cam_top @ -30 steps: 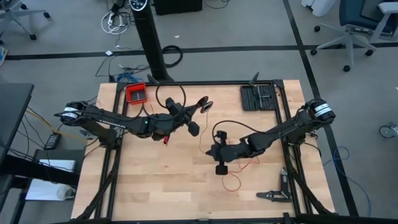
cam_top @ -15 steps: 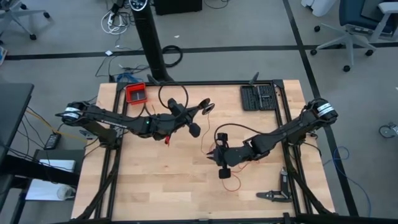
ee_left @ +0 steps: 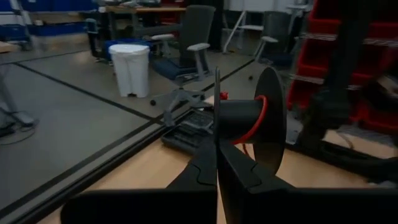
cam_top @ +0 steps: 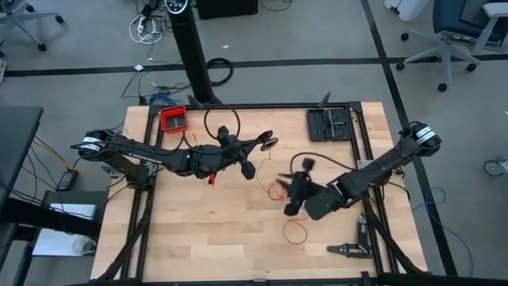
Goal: Coil cords
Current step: Coil the red wire onto the spool
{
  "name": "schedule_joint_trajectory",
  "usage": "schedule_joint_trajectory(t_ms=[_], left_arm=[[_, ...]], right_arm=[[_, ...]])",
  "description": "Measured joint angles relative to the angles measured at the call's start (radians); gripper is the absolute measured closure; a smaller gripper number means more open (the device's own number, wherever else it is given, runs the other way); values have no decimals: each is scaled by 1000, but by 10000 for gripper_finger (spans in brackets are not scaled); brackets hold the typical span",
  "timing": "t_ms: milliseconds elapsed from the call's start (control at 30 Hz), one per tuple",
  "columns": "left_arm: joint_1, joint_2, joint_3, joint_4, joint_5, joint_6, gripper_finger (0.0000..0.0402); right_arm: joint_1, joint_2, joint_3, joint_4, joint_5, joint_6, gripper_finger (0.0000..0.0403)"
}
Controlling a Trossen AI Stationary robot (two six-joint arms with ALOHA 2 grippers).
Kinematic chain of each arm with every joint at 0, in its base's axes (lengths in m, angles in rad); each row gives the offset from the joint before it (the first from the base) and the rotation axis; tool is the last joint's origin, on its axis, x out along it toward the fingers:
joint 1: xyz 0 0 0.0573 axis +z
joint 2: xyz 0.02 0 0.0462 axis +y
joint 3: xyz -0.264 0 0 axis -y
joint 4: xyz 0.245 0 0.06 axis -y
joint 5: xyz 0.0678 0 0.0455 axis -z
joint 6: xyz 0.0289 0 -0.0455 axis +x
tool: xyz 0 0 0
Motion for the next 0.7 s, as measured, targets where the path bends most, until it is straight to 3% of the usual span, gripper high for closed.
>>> schedule_joint_trajectory(t_ms=[67, 233, 700], left_arm=[[0, 0, 0, 19, 19, 2, 398], [-1, 0, 0, 80, 115, 6, 398], [-47, 0, 0, 158, 170, 89, 398]], right_arm=[[2, -16, 0, -58, 49, 99, 330], [-21, -14, 0, -126, 58, 235, 328], [-22, 10, -1, -111, 118, 196, 323]])
